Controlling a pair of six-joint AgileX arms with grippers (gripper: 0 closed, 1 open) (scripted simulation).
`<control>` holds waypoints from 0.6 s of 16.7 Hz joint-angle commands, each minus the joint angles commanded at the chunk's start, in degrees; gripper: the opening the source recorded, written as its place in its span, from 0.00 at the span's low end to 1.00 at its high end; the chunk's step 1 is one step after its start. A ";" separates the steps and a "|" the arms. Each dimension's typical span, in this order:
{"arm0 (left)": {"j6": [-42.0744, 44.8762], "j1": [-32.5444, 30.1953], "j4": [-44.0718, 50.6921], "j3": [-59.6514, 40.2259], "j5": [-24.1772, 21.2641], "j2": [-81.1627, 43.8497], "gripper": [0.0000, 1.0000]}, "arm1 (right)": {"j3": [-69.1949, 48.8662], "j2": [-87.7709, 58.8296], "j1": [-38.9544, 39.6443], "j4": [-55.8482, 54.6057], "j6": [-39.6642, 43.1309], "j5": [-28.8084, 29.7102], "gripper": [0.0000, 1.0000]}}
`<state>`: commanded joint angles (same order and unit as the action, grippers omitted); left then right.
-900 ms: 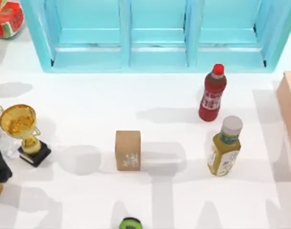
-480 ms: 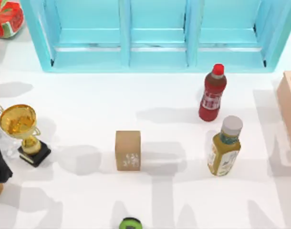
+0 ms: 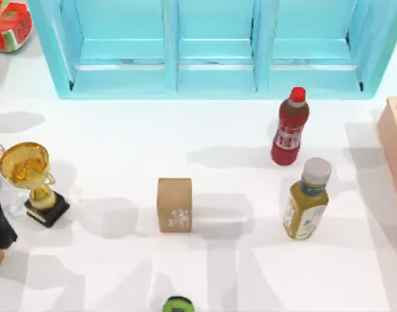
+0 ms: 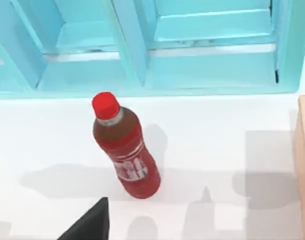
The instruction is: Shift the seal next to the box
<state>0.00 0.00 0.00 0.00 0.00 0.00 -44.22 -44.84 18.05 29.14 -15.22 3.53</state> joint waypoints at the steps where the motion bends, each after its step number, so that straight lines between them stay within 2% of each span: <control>1: 0.00 0.00 0.00 0.00 0.00 0.00 1.00 | -5.42 -6.07 2.07 4.05 -1.71 0.46 1.00; 10: 0.00 0.00 0.00 0.00 0.00 0.00 1.00 | -55.95 -60.87 19.30 40.66 -17.53 2.41 1.00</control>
<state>0.00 0.00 0.00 0.00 0.00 0.00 -100.16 -105.71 37.35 69.79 -32.75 5.94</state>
